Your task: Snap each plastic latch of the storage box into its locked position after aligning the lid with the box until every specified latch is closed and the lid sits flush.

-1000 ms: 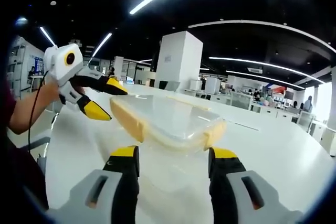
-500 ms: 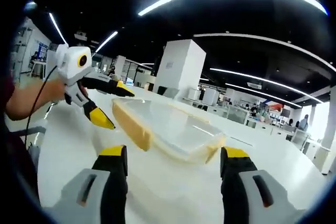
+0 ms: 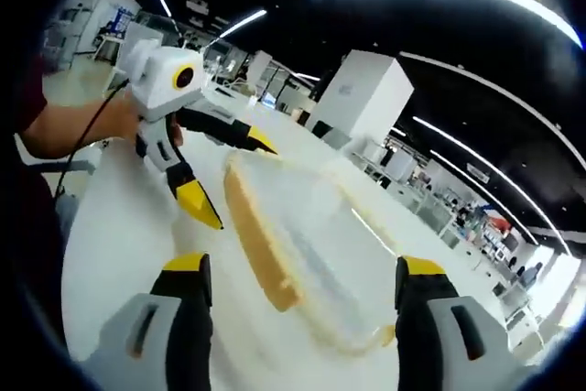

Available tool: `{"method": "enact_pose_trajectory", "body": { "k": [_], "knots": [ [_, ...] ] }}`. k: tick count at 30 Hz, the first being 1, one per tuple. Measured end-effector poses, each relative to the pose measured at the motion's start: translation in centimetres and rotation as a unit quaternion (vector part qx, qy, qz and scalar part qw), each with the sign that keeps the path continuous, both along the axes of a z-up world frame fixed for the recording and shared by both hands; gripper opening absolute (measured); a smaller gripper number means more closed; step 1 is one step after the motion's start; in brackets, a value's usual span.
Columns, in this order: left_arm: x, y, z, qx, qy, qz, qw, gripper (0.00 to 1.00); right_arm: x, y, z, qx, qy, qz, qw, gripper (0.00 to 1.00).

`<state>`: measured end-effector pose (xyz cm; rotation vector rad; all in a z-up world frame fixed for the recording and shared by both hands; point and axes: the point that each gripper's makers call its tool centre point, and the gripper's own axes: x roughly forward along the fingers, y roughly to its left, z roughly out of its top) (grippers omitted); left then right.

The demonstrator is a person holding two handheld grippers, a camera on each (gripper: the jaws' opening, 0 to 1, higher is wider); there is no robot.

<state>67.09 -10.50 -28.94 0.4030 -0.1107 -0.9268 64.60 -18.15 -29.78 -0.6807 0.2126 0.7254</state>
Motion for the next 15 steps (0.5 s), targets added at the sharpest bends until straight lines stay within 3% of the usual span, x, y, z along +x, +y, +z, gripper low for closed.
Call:
{"method": "enact_pose_trajectory", "body": {
  "k": [1, 2, 6, 9, 10, 15],
  "knots": [
    [-0.1, 0.0, -0.1, -0.001, 0.002, -0.001, 1.0, 0.71, 0.0, -0.1, -0.5, -0.021, 0.013, 0.0, 0.9997, 0.82],
    [-0.1, 0.0, -0.2, 0.0, 0.006, 0.0, 1.0, 0.71, 0.3, -0.1, -0.1, -0.038, -0.005, 0.005, 0.9993, 0.8],
    [-0.2, 0.1, -1.5, 0.033, 0.026, 0.005, 0.9991, 0.72, 0.3, -0.1, -0.7, -0.095, 0.035, 0.019, 0.9947, 0.8],
    [0.0, 0.2, -1.5, 0.024, 0.022, 0.007, 0.9995, 0.69, 0.6, 0.5, -0.7, -0.108, 0.05, 0.029, 0.9924, 0.81],
    [0.0, 0.3, -1.1, 0.005, 0.027, 0.006, 0.9996, 0.69, 0.7, 0.8, -0.9, -0.126, 0.053, 0.039, 0.9898, 0.82],
    [0.0, 0.4, -1.2, 0.0, 0.03, 0.006, 0.9995, 0.69, 0.5, 2.8, -1.2, -0.162, 0.063, 0.063, 0.9827, 0.84]
  ]
}}
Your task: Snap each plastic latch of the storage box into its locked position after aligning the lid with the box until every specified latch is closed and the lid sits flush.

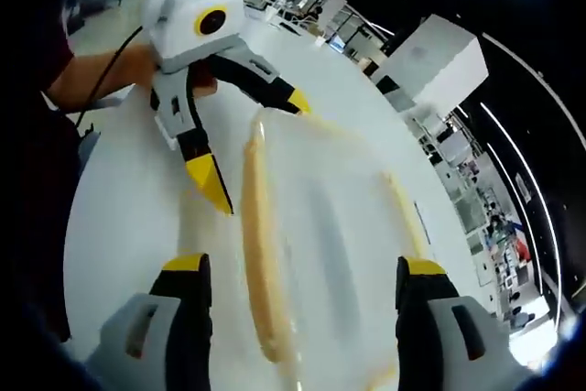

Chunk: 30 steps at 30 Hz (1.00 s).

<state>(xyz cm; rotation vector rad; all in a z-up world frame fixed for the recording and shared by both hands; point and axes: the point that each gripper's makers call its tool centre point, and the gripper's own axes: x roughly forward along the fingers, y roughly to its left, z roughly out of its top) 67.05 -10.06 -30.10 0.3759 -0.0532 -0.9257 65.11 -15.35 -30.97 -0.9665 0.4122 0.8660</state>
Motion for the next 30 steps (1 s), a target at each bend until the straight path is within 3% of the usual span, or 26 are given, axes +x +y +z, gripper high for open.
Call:
{"method": "enact_pose_trajectory", "body": {
  "k": [4, 11, 15, 19, 24, 28, 30],
  "knots": [
    [-0.2, 0.1, 0.2, -0.005, -0.003, -0.002, 1.0, 0.68, 0.5, 1.5, -0.1, -0.027, 0.009, 0.014, 0.9995, 0.83],
    [-1.1, 0.1, 0.9, -0.017, -0.012, -0.004, 0.9998, 0.66, 0.9, 4.1, 0.0, -0.039, 0.021, 0.046, 0.998, 0.83],
    [-1.6, 0.0, 1.0, -0.013, -0.014, -0.006, 0.9998, 0.66, 1.2, 4.1, -0.5, -0.085, 0.02, 0.068, 0.9938, 0.87],
    [-1.8, -0.3, 1.0, -0.015, -0.013, -0.008, 0.9998, 0.66, 1.6, 3.5, -0.5, -0.138, 0.019, 0.087, 0.9863, 0.86],
    [-1.8, -0.6, 1.2, -0.018, -0.011, -0.01, 0.9997, 0.65, 1.6, 3.4, -0.8, -0.17, 0.029, 0.1, 0.9799, 0.91],
    [-2.1, -0.7, 1.2, -0.02, -0.011, -0.012, 0.9997, 0.64, 1.7, 3.0, -1.3, -0.236, 0.022, 0.108, 0.9655, 0.93],
    [-1.6, -0.6, 1.2, -0.022, -0.009, -0.013, 0.9996, 0.64, 1.7, 2.8, -1.3, -0.251, 0.025, 0.108, 0.9616, 0.94]
  ]
}}
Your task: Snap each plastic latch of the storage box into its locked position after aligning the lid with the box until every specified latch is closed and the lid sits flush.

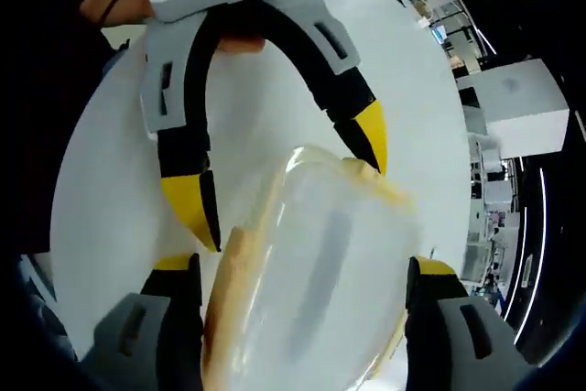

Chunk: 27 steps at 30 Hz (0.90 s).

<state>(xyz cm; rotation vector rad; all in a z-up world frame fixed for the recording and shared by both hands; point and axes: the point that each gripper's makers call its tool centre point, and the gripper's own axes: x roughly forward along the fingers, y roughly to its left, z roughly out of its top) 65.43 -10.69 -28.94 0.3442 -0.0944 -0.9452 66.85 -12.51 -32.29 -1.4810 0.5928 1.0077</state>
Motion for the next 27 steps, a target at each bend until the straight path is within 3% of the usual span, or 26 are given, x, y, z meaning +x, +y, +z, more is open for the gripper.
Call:
{"method": "enact_pose_trajectory", "body": {
  "k": [8, 25, 27],
  "knots": [
    [0.1, -0.1, 0.0, -0.009, 0.009, -0.002, 0.9999, 0.62, 0.2, 0.0, 0.4, -0.003, 0.022, -0.02, 0.9996, 0.91],
    [1.4, -0.3, -0.2, -0.023, 0.026, -0.011, 0.9993, 0.55, 0.5, 0.3, 0.0, -0.005, 0.015, -0.043, 0.999, 0.88],
    [1.6, -0.3, -0.3, -0.024, 0.028, -0.011, 0.9992, 0.54, 1.6, 0.3, 0.1, 0.005, 0.018, -0.043, 0.9989, 0.88]
  ]
}}
